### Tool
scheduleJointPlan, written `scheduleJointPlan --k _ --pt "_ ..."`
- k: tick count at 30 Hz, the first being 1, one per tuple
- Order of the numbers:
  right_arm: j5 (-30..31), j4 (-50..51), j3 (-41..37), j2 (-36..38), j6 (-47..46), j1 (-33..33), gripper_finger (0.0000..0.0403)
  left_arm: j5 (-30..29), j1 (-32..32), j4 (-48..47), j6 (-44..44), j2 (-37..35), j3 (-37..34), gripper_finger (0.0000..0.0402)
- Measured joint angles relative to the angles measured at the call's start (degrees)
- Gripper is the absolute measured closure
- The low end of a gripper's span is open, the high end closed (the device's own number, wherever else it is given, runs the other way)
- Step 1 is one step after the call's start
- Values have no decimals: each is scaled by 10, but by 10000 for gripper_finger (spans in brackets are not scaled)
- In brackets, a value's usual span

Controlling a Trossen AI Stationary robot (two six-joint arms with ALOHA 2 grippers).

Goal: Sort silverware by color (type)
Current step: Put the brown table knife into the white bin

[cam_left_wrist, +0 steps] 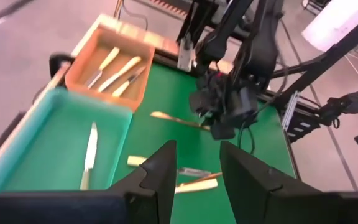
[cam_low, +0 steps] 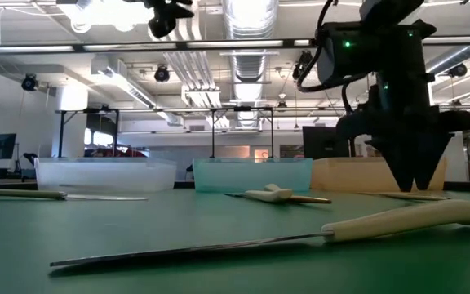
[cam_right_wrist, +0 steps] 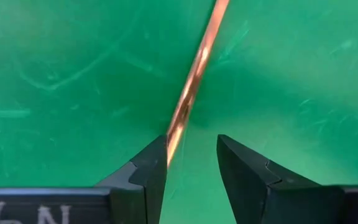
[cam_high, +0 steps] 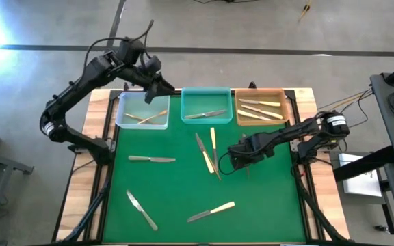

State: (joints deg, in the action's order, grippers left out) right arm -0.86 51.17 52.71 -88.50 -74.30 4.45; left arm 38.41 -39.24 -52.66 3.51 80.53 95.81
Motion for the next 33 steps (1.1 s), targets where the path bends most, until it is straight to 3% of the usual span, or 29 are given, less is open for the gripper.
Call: scheduleJointPlan --k 9,16,19,29,33 --pt "-13 -25 3 -57 3 6 298 -5 6 -3 0 0 31 294" --pt "-17 -28 3 -90 71 6 377 -5 6 -16 5 0 30 294" --pt "-21 -25 2 -90 88 6 384 -4 7 -16 5 0 30 294" --pt "5 31 -3 38 139 33 390 46 32 -14 8 -10 29 294" --pt "61 43 -3 104 190 31 390 46 43 -18 18 -19 29 294"
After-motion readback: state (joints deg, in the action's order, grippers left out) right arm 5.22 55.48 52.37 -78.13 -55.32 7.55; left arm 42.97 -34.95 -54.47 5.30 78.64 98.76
